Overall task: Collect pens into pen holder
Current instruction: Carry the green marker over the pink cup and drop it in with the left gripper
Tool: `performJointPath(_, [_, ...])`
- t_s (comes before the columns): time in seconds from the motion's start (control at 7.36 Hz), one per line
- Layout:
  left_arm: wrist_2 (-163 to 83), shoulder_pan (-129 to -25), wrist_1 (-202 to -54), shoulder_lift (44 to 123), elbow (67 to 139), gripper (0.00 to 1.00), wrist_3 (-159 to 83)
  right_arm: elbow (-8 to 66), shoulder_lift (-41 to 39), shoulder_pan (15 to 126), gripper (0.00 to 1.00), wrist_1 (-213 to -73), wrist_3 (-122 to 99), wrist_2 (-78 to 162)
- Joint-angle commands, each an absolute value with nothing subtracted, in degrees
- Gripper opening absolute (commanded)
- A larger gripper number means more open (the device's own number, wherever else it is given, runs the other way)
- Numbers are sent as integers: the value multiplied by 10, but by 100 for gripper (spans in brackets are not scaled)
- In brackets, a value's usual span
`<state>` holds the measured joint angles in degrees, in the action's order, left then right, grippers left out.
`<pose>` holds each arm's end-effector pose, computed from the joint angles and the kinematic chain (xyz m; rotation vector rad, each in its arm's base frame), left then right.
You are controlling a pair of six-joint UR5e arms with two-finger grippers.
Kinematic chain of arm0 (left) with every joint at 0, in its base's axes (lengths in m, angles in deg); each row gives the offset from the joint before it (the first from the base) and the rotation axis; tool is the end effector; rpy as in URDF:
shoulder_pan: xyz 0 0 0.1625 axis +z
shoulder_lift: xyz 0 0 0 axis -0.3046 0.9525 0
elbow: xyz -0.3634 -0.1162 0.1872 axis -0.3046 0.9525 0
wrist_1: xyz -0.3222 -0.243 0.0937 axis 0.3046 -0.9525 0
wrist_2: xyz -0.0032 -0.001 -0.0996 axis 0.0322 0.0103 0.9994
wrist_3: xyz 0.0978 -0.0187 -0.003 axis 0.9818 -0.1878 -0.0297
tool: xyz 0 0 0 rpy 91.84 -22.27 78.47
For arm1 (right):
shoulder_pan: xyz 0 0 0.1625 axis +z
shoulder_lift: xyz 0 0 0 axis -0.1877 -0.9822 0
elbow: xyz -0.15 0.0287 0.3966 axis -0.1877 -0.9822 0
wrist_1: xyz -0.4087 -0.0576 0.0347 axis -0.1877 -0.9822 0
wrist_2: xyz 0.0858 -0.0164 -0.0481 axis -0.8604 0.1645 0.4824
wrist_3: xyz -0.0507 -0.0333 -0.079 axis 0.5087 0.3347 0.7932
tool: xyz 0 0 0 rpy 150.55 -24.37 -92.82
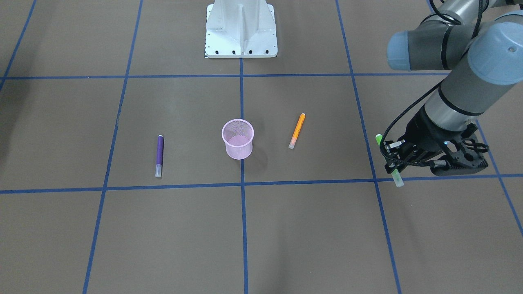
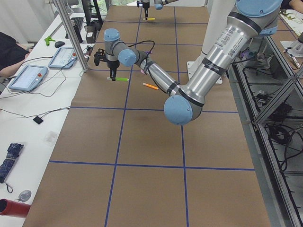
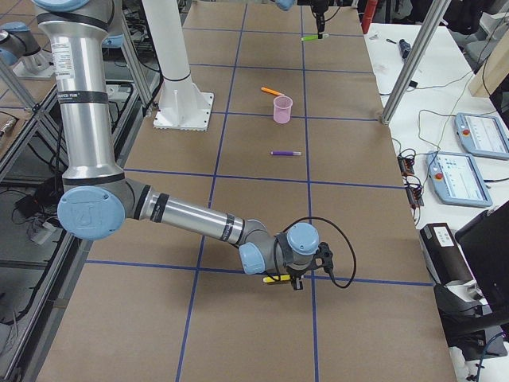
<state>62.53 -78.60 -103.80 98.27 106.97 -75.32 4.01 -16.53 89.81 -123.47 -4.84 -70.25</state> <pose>0.2604 -0.6266 0.2629 0.1571 0.8815 -0.1620 -0.0382 -0.5243 0.7464 0.1047 -0.8159 -0.1227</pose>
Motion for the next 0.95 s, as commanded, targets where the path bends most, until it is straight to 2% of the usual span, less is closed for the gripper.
performJointPath(0.0, [535, -729, -1040, 992, 1112, 0, -847, 76, -155, 926, 0, -1242, -75, -726])
performJointPath(0.41, [379, -614, -1043, 1022, 1162, 0, -1006, 88, -130, 928, 0, -1246, -106, -727])
performJointPath(0.82, [104, -457, -1043, 1062, 1157, 0, -1086, 146, -128, 928, 0, -1298, -132, -729])
